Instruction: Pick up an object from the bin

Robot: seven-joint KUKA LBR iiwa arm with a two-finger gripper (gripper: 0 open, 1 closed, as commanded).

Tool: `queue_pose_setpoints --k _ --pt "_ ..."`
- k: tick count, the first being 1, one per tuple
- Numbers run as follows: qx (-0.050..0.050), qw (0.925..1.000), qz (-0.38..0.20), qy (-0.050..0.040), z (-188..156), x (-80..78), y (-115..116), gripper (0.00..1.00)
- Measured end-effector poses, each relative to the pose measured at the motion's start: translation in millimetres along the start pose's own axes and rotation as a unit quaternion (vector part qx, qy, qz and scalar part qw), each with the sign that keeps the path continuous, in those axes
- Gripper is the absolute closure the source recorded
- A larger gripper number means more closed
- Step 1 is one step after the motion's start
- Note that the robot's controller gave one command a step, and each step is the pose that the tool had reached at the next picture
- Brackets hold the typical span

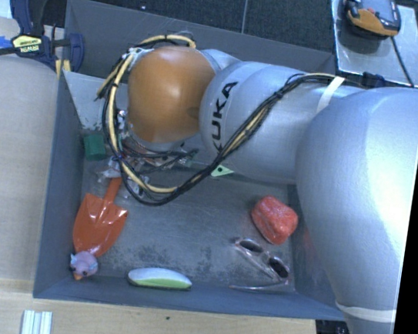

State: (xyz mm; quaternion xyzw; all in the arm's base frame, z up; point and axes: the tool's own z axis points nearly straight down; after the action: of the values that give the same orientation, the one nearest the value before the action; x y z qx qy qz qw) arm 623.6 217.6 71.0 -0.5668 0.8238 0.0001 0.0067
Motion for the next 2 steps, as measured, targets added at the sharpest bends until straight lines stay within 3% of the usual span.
queue_pose_setpoints --k 2 --pt "0.001 1.0000 0.001 -0.0014 -7.2 0.0 -0.2 1.00"
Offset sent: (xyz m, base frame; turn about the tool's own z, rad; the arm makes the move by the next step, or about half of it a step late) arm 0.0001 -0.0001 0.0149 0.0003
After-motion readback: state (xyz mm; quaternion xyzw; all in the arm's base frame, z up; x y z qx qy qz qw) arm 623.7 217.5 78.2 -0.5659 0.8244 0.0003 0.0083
